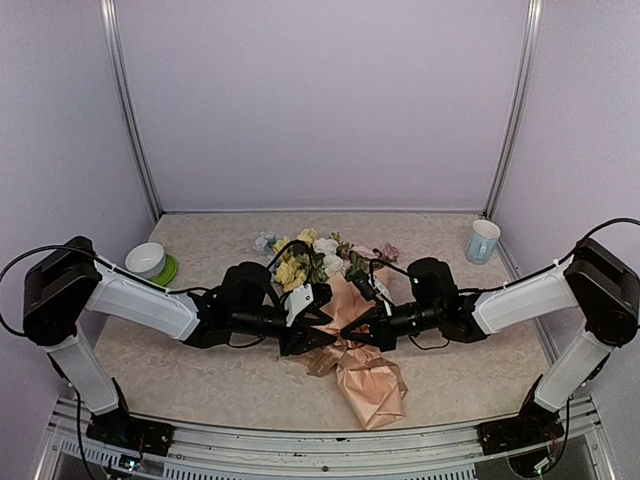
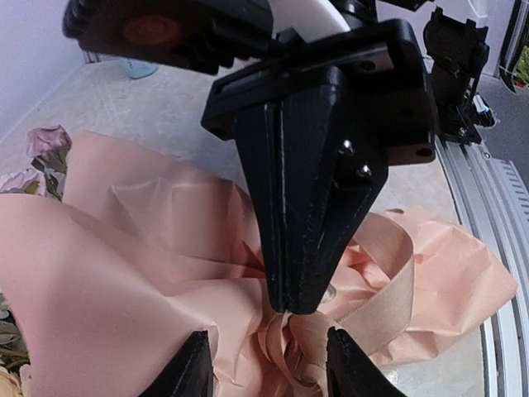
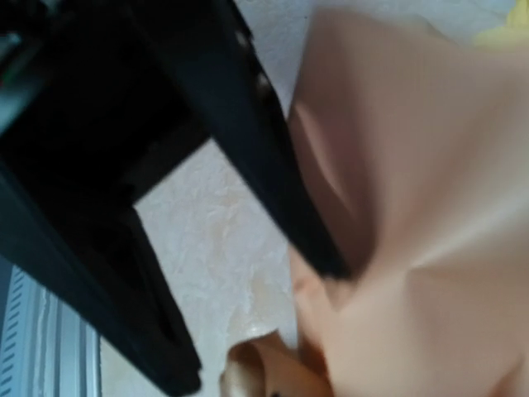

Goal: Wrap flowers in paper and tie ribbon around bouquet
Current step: Cross the half-tied ribbon over the folded bouquet.

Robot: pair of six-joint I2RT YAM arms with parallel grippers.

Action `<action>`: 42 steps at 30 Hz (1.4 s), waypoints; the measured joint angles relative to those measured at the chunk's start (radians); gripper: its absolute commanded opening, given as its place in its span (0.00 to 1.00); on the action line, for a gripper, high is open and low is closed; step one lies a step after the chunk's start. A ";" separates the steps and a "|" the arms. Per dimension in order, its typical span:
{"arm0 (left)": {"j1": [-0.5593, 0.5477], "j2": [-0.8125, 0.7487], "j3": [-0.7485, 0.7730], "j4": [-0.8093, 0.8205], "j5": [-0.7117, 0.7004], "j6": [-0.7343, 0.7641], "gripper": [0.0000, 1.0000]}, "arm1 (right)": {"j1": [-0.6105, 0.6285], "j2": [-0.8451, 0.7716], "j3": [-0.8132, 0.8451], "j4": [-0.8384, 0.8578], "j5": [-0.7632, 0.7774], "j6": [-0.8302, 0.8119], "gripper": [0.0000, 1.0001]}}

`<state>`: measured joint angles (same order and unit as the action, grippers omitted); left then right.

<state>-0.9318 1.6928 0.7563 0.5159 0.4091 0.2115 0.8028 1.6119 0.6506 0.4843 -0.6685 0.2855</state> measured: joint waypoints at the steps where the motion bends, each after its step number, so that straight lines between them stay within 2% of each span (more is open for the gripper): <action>1: 0.000 0.007 0.005 -0.010 0.009 0.013 0.41 | 0.000 0.000 0.000 0.000 -0.001 -0.003 0.00; 4: 0.001 0.024 0.018 -0.043 0.029 0.047 0.30 | 0.000 0.000 0.000 0.005 -0.006 -0.011 0.00; 8: 0.002 0.052 0.056 -0.080 0.041 0.065 0.22 | 0.000 0.000 0.000 0.005 -0.012 -0.021 0.00; 10: 0.002 0.054 0.060 -0.085 0.047 0.067 0.24 | 0.000 0.002 0.000 0.006 -0.014 -0.023 0.00; 11: 0.001 0.054 0.059 -0.085 0.047 0.068 0.28 | 0.000 0.003 0.000 0.007 -0.016 -0.024 0.00; 13: -0.002 0.048 0.052 -0.082 0.042 0.069 0.44 | 0.000 0.006 0.000 0.008 -0.019 -0.023 0.00; 14: -0.004 0.038 0.043 -0.077 0.034 0.072 0.46 | 0.000 0.006 0.000 0.008 -0.020 -0.023 0.00; 17: -0.011 -0.026 -0.018 -0.051 0.016 0.066 0.45 | 0.000 0.006 0.000 0.014 -0.024 -0.023 0.00; 20: -0.020 -0.098 -0.072 -0.029 0.020 0.068 0.39 | 0.000 0.006 0.000 0.016 -0.025 -0.023 0.00; 23: -0.037 -0.132 -0.081 -0.009 0.035 0.074 0.36 | 0.000 0.006 0.000 0.016 -0.026 -0.023 0.00; 31: -0.048 -0.011 -0.005 -0.038 0.023 0.065 0.29 | 0.000 0.005 -0.001 0.022 -0.026 -0.026 0.00; 36: -0.047 0.002 0.014 -0.052 0.011 0.061 0.26 | 0.000 0.005 -0.005 0.029 -0.027 -0.026 0.00; 42: -0.047 0.014 0.026 -0.056 -0.018 0.056 0.26 | 0.000 -0.001 -0.011 0.039 -0.027 -0.027 0.00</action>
<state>-0.9787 1.7069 0.7826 0.4599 0.3908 0.2676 0.8028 1.6112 0.6399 0.5236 -0.6960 0.2588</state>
